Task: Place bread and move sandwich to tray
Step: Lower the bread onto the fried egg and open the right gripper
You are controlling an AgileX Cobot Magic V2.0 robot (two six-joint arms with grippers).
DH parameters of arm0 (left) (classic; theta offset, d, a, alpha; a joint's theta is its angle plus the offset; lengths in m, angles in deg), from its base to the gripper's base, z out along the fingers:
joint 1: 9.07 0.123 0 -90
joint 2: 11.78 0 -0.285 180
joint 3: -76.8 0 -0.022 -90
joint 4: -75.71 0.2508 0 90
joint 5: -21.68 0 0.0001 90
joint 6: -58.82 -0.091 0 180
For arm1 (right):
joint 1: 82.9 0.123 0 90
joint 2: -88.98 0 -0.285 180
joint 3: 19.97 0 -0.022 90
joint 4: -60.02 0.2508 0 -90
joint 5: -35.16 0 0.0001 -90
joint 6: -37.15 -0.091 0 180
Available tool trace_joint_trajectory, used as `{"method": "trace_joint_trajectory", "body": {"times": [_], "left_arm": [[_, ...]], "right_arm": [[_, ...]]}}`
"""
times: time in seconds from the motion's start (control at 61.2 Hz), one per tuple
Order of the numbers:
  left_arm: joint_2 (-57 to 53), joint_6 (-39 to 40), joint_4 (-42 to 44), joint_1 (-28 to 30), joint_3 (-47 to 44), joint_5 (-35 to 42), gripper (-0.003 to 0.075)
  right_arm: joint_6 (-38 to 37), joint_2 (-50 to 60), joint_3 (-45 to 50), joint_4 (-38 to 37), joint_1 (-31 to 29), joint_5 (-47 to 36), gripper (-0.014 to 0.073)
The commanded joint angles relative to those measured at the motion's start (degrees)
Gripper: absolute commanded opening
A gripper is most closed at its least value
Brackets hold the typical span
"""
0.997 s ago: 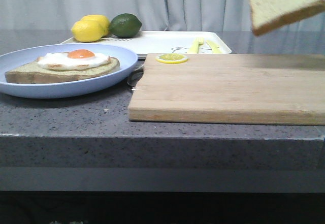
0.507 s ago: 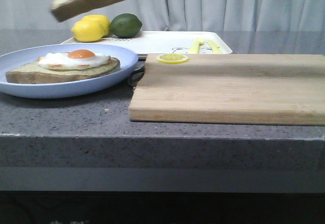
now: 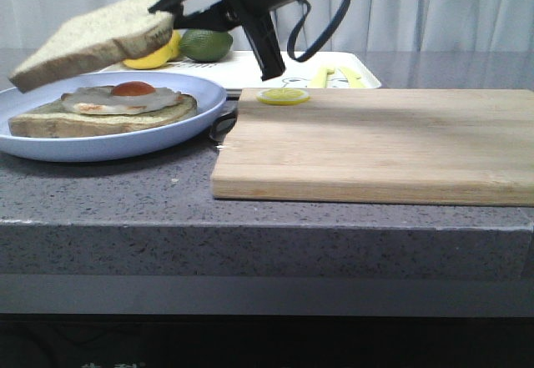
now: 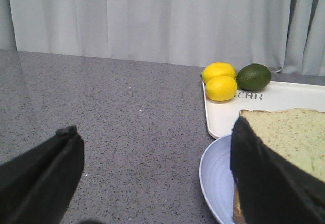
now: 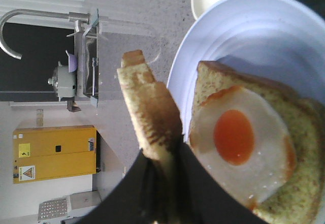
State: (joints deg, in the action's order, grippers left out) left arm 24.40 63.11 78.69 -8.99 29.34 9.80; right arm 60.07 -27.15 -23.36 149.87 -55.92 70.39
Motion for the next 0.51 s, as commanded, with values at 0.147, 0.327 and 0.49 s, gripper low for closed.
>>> {"method": "trace_joint_trajectory", "body": {"times": [0.147,0.327,0.49], "left_arm": [[0.5,0.2,-0.1,0.1,1.4,4.9,0.0568],[0.5,0.2,-0.1,0.1,1.4,4.9,0.0568],[0.5,0.2,-0.1,0.1,1.4,4.9,0.0568]], "right_arm": [[0.9,2.5,-0.6,-0.8,-0.1,1.4,-0.0004],[0.9,2.5,1.5,-1.2,-0.1,1.4,0.0125],[0.9,2.5,1.7,-1.7,-0.1,1.8,0.022]]}}
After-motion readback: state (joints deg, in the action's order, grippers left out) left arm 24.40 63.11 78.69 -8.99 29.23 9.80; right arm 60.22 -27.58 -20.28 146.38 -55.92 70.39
